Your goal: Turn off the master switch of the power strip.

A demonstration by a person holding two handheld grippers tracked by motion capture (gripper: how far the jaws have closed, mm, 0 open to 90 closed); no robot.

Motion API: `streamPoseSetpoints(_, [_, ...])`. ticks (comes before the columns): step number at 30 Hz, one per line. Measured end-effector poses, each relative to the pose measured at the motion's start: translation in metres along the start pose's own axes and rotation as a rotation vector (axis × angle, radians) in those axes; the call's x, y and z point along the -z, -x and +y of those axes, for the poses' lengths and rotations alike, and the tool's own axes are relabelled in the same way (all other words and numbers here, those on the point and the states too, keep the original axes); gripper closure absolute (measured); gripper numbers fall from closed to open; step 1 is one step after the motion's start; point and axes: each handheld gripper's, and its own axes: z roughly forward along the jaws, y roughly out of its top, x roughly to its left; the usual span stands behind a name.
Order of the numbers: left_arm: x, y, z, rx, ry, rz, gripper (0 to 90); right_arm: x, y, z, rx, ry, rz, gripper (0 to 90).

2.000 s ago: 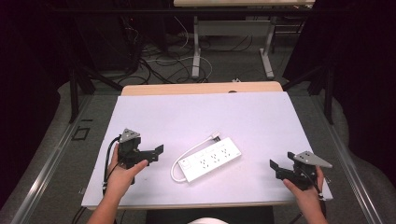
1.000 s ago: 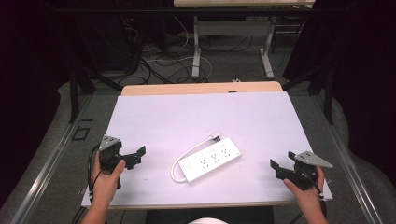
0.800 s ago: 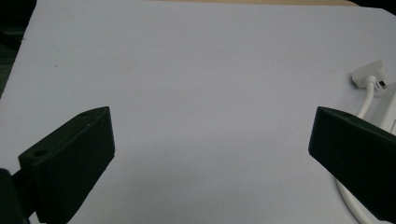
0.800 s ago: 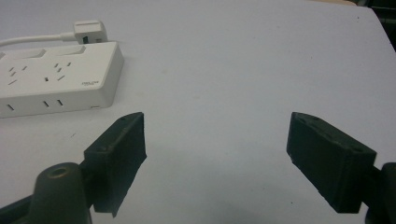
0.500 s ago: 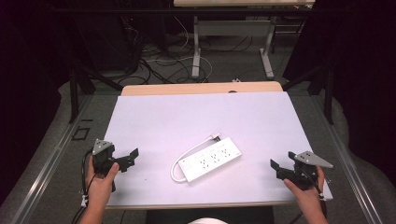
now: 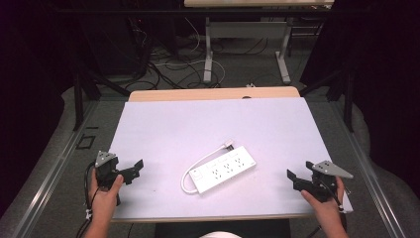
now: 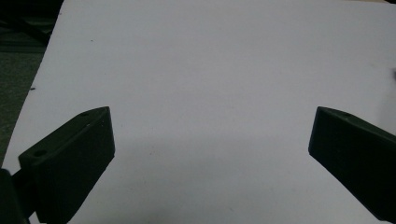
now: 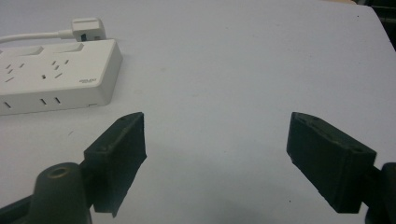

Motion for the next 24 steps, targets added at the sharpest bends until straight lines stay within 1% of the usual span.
streamPoseSetpoints(3, [-0.0007, -0.0023, -0.0016, -0.013, -0.007, 0.012, 0.5, 0.0009, 0.0012, 0.0003, 0.008, -0.009, 0.001, 18.9])
streamPoseSetpoints(4, [-0.0009, -0.0024, -0.0025, -0.008, -0.008, 0.015, 0.5, 0.0010, 0.0013, 0.0003, 0.009, -0.009, 0.001, 18.9])
streamPoseSetpoints(5, [-0.0013, -0.0033, -0.0029, -0.013, -0.008, 0.018, 0.5, 0.0011, 0.0013, 0.0003, 0.008, -0.008, 0.001, 18.9])
streamPoseSetpoints(6, [-0.0018, -0.0035, -0.0038, -0.010, -0.006, 0.020, 0.5, 0.0012, 0.0013, 0.0003, 0.007, -0.008, 0.001, 18.9])
streamPoseSetpoints(12, [-0.0050, -0.0056, -0.0080, -0.006, -0.031, 0.020, 0.5, 0.0010, 0.0007, 0.0001, 0.003, -0.014, 0.001, 18.9])
streamPoseSetpoints(16, [-0.0074, -0.0069, -0.0093, -0.004, -0.035, 0.022, 0.5, 0.0012, 0.0008, 0.0001, 0.002, -0.017, -0.002, 18.9])
streamPoseSetpoints(18, [-0.0084, -0.0072, -0.0097, -0.003, -0.034, 0.022, 0.5, 0.0005, 0.0015, -0.0001, 0.005, -0.010, 0.001, 18.9])
streamPoseSetpoints(19, [-0.0086, -0.0072, -0.0098, -0.003, -0.034, 0.022, 0.5, 0.0009, 0.0015, 0.0000, 0.006, -0.017, -0.002, 18.9])
streamPoseSetpoints(20, [-0.0087, -0.0071, -0.0099, -0.005, -0.036, 0.023, 0.5, 0.0004, 0.0011, -0.0003, 0.001, -0.014, 0.000, 18.9])
streamPoseSetpoints(24, [-0.0091, -0.0058, -0.0098, -0.009, -0.032, 0.022, 0.5, 0.0011, 0.0018, 0.0000, 0.010, -0.015, -0.002, 18.9])
